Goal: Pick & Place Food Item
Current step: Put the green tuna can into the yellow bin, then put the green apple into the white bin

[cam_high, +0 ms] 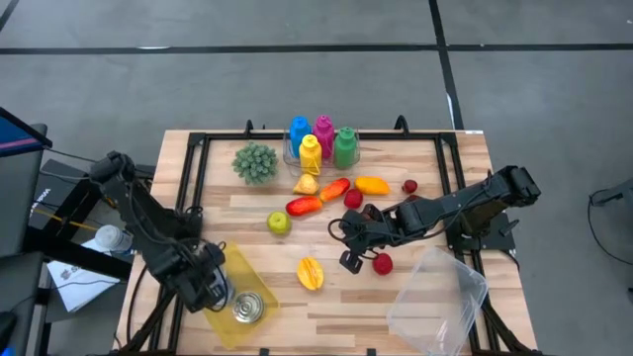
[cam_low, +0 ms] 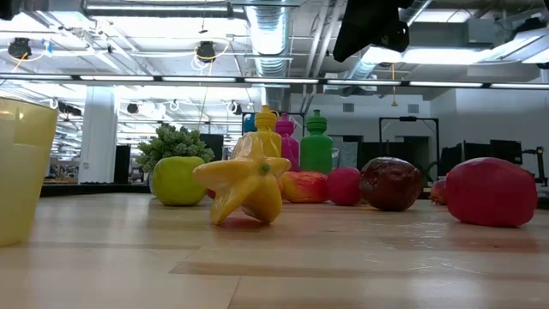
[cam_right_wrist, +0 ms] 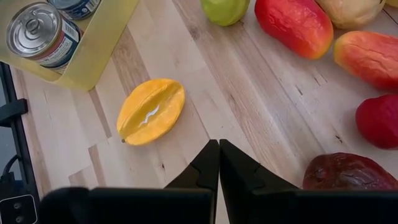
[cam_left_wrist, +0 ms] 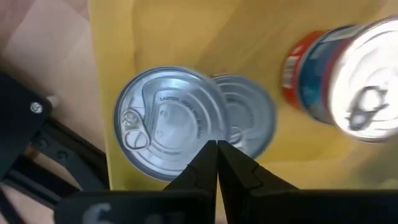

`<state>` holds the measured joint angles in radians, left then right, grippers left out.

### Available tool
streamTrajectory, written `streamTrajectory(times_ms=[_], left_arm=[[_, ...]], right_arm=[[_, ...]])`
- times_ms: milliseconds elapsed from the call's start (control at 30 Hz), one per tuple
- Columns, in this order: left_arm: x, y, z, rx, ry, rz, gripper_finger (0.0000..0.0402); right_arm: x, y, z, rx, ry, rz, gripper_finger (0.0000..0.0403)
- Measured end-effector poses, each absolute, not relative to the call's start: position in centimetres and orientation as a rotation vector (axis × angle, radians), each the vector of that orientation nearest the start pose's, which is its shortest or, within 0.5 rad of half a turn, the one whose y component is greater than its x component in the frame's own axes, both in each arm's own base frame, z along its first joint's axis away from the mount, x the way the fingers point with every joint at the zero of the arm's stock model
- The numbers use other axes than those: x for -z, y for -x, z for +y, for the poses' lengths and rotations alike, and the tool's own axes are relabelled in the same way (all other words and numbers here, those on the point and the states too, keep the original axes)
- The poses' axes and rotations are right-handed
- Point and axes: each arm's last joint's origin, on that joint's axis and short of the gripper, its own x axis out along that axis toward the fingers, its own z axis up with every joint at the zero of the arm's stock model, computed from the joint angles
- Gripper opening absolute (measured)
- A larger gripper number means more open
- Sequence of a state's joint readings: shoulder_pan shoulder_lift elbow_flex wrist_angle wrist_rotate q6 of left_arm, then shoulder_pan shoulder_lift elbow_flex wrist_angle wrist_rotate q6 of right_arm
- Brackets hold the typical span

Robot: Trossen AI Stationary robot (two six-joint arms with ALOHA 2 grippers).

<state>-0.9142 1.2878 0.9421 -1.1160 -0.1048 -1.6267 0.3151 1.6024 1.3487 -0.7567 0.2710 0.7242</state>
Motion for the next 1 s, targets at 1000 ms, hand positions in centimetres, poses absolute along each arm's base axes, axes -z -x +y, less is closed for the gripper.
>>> streamTrajectory(times_ms=[1000], left_arm=[[-23.1, -15.1, -20.5, -0.154, 0.818, 1.319, 0.0000]], right_arm=[[-28.2, -31.6, 9.7, 0.302, -0.367, 0.931, 0.0008]])
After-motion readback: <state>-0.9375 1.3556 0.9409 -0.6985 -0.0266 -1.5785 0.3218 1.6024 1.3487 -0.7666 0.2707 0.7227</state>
